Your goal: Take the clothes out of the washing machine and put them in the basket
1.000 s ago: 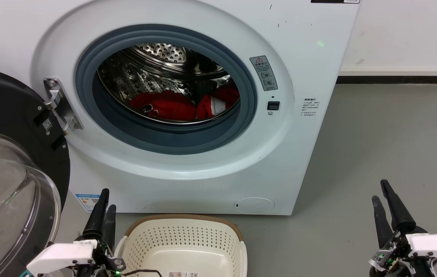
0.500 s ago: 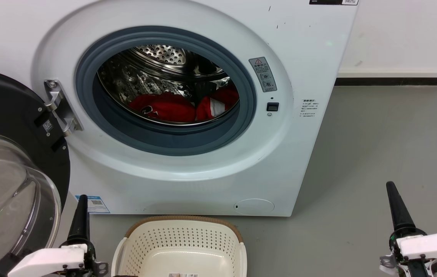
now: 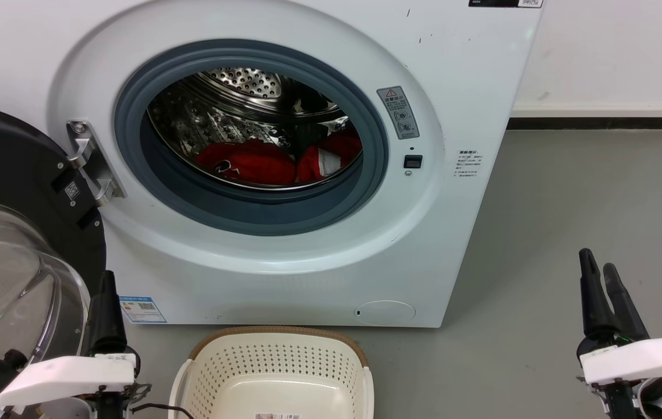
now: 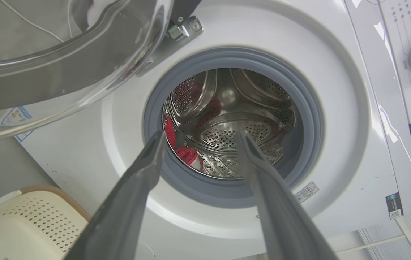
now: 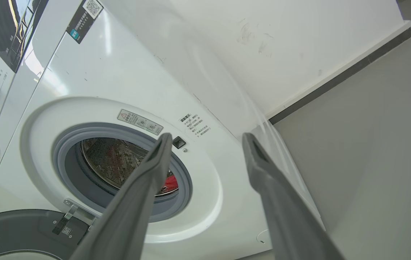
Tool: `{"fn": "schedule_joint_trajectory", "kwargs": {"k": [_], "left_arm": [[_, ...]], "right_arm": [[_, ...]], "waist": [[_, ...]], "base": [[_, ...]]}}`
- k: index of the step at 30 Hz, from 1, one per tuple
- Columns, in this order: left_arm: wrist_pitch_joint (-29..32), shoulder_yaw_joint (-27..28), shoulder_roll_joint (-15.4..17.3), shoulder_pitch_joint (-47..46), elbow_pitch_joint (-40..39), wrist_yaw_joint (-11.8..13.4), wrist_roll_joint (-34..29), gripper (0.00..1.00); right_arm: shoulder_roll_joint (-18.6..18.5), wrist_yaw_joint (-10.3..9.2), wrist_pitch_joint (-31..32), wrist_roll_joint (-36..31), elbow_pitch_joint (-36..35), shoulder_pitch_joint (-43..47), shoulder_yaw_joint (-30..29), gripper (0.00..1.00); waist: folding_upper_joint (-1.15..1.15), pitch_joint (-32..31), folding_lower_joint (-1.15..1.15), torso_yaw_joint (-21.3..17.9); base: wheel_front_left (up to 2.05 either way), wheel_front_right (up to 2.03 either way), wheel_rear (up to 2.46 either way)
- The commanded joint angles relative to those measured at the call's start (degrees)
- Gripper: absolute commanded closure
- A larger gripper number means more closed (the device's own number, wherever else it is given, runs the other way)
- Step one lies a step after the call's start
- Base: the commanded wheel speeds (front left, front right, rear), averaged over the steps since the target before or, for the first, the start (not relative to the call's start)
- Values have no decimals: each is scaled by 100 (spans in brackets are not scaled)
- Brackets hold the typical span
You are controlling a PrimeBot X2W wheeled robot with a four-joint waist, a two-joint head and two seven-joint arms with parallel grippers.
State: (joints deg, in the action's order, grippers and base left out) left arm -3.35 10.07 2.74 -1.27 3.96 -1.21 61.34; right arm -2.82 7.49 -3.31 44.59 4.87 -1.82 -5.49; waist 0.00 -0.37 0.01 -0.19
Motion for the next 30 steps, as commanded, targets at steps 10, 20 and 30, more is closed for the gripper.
{"fn": "schedule_joint_trajectory", "kwargs": {"k": [10, 20, 30], "left_arm": [[-263, -383, 16, 214, -664, 192, -1438, 0], [-426, -754, 16, 331, -811, 172, -2477, 0], [-576, -1060, 16, 385, -856, 229, -3515, 0]], "right_arm": [[-14, 0, -262, -1392, -530, 152, 263, 0], [-14, 0, -429, -2192, -572, 293, 444, 0], [-13, 0, -587, -2848, -591, 357, 506, 0]], "waist": [[0, -36, 0, -20], [0, -62, 0, -33], [0, -65, 0, -61]], "base": [[0, 0, 0], [0, 0, 0], [0, 0, 0]]}}
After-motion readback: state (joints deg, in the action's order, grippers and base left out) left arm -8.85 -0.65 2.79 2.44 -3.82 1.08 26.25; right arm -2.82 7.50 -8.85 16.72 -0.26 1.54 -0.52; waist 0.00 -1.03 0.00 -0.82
